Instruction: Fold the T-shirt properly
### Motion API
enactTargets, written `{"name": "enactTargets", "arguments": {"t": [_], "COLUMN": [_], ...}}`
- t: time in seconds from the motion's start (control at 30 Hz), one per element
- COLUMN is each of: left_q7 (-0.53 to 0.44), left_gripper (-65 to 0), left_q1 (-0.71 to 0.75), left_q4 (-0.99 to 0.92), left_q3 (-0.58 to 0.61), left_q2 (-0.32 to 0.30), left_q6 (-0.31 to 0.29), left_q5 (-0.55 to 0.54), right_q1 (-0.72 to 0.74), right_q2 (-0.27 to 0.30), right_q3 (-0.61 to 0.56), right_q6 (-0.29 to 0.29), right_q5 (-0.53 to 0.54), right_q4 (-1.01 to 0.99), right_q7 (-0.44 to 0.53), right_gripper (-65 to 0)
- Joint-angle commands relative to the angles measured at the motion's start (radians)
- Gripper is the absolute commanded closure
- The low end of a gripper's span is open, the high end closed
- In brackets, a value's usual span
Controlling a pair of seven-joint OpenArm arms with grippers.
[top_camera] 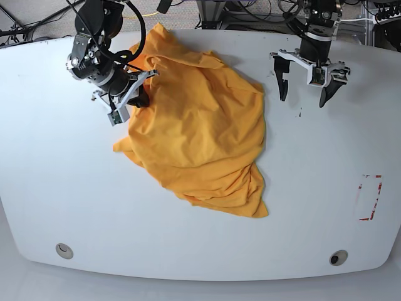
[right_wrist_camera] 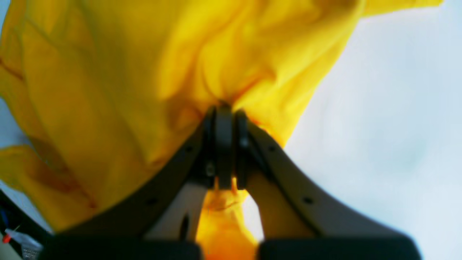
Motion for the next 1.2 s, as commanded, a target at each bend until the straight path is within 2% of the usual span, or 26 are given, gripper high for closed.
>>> {"name": "enactTargets", "arguments": {"t": [0.0, 0.17, 0.37, 0.5, 0.63, 0.73, 0.83, 1.07, 1.17], "left_q7": [-0.027, -0.027, -0.026, -0.026, 0.028, 0.086, 0.097, 0.111, 0.194], "left_gripper": [-53.1, -53.1, -53.1, -53.1, -53.1, -53.1, -53.1, -53.1, -53.1], "left_q1": [0.003, 0.000, -0.008, -0.008, -0.012, -0.037, -0.064, -0.135, -0.204], "left_q4": [0.016, 0.012, 0.012, 0.012, 0.014, 0.014, 0.016, 0.014, 0.012], "left_q3": [-0.002, -0.002, -0.001, 0.018, 0.019, 0.018, 0.016, 0.048, 0.067], "left_q2": [-0.004, -0.005, -0.005, -0.005, -0.005, -0.005, -0.005, 0.001, 0.004], "left_q6": [0.002, 0.002, -0.010, -0.125, -0.194, -0.202, -0.203, -0.205, -0.202], "left_q5": [-0.003, -0.003, -0.003, -0.003, -0.006, -0.010, -0.010, -0.006, -0.009], "right_q1": [0.015, 0.064, 0.178, 0.279, 0.367, 0.431, 0.496, 0.589, 0.601], "right_q2": [0.034, 0.074, 0.120, 0.147, 0.149, 0.172, 0.186, 0.222, 0.253], "right_q3": [0.001, -0.004, -0.006, -0.006, -0.006, -0.006, -0.006, -0.007, -0.007], "right_q6": [0.002, 0.006, 0.010, 0.010, 0.010, 0.010, 0.011, 0.011, 0.011], "right_q5": [0.022, 0.031, 0.033, 0.033, 0.033, 0.033, 0.033, 0.033, 0.033], "right_q4": [0.076, 0.158, 0.164, 0.161, 0.164, 0.162, 0.164, 0.164, 0.164], "right_q7": [0.021, 0.021, 0.021, 0.021, 0.019, 0.005, -0.033, -0.045, -0.056], "right_gripper": [0.0, 0.0, 0.0, 0.0, 0.0, 0.0, 0.0, 0.0, 0.0]}}
